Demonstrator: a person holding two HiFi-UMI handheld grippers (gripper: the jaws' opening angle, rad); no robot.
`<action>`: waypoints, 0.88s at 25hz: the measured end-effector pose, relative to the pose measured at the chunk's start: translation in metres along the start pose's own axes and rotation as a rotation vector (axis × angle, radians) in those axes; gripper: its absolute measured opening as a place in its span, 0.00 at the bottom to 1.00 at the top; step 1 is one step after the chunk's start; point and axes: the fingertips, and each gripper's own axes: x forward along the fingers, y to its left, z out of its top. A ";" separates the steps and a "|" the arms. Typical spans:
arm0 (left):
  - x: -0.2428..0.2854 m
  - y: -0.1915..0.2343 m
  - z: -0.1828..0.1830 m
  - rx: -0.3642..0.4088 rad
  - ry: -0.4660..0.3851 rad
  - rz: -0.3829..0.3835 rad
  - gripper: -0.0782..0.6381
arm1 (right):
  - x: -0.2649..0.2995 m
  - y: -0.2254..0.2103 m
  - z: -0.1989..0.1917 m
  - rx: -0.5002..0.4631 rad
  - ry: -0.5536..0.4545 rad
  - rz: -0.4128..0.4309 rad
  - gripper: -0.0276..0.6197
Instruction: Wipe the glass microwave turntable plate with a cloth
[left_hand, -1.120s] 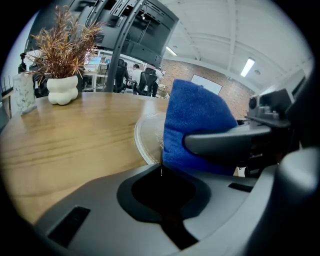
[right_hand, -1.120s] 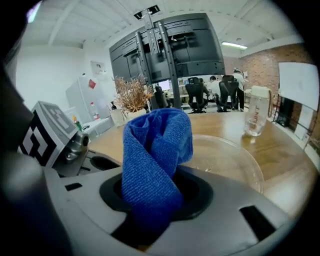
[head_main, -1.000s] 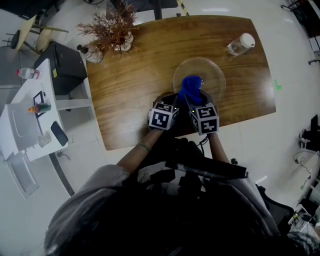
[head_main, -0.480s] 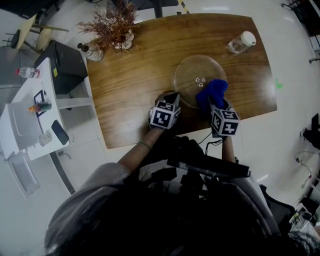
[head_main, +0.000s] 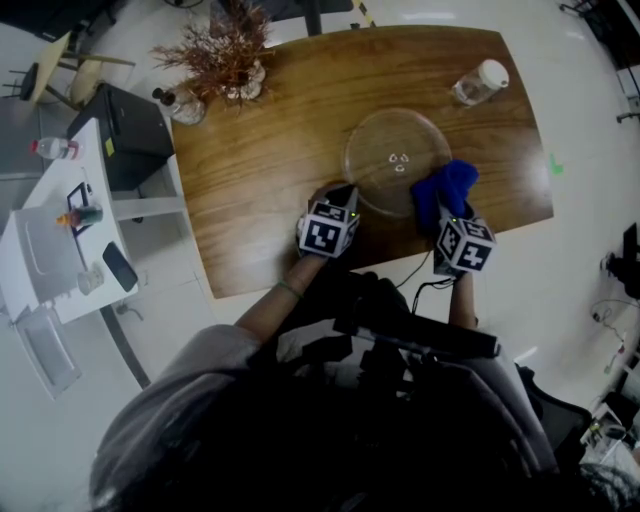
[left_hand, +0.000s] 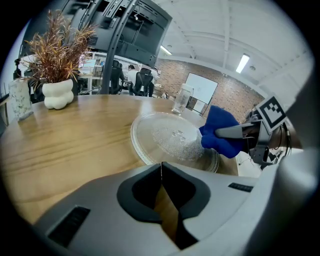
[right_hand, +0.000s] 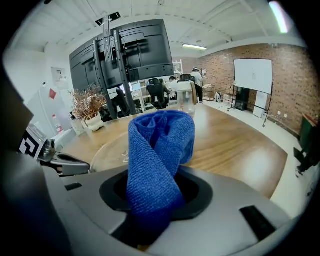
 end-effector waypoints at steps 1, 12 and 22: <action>0.000 0.000 0.000 0.000 -0.002 -0.001 0.11 | -0.001 0.004 0.002 0.000 -0.005 0.003 0.30; 0.000 0.000 0.003 0.004 -0.011 0.002 0.11 | -0.014 0.139 -0.002 -0.187 0.012 0.292 0.30; -0.001 -0.003 0.001 0.057 -0.010 -0.002 0.11 | -0.016 0.115 -0.032 -0.250 0.075 0.217 0.30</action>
